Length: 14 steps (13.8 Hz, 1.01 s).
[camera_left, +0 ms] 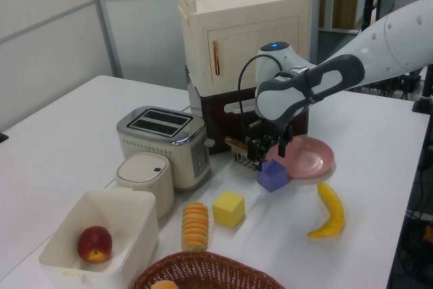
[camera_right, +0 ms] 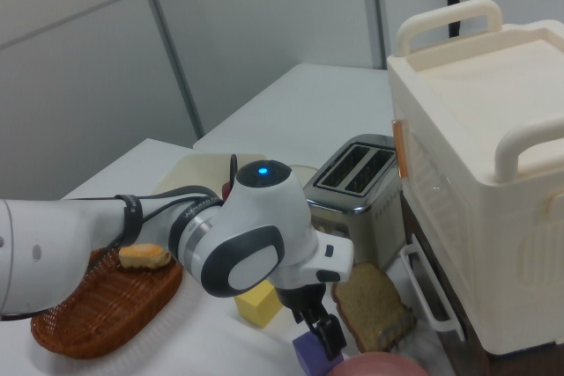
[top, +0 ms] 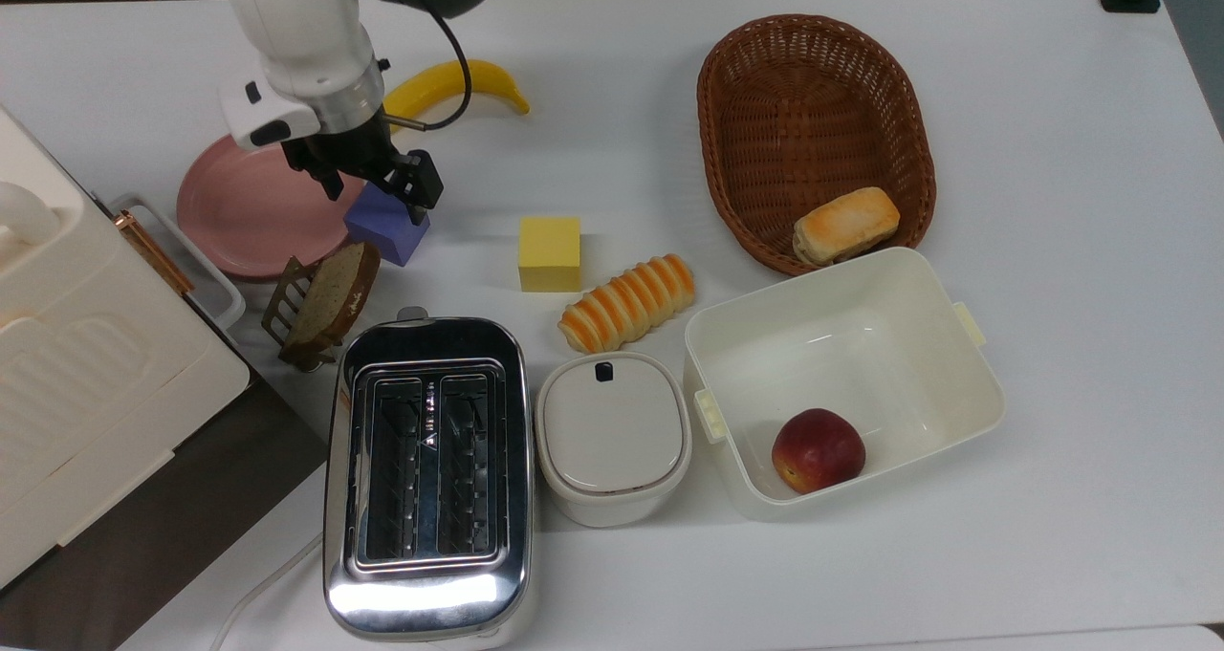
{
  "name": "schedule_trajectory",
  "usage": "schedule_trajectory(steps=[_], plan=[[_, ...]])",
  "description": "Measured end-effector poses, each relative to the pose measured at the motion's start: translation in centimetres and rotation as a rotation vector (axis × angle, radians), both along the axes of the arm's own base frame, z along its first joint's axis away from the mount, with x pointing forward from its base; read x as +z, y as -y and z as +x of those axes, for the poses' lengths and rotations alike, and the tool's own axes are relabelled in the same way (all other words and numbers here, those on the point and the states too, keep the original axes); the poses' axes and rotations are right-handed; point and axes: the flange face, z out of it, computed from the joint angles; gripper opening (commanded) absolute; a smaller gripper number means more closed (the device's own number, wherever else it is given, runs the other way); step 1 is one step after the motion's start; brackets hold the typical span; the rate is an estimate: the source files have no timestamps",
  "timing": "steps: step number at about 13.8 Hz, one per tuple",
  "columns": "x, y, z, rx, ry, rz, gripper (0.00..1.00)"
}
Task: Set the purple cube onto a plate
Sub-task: 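Lower the gripper and close it on the purple cube, then lift the purple cube and carry it over the pink plate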
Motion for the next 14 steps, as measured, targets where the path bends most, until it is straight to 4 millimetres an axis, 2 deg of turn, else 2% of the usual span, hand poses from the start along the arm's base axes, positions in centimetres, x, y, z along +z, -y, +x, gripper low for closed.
schedule_trajectory(steps=[8,9,10,11,12,14], plan=[[-1.6,0.1,0.1,0.008,-0.024,-0.005,0.99],[-1.8,0.1,0.1,0.009,-0.027,-0.005,0.74],[-1.9,0.1,0.1,0.012,-0.029,-0.008,0.53],[-1.9,0.1,0.1,0.017,-0.031,-0.015,0.4],[-1.9,0.1,0.1,0.021,-0.032,-0.021,0.36],[-1.8,0.2,0.3,0.023,-0.017,-0.026,0.34]])
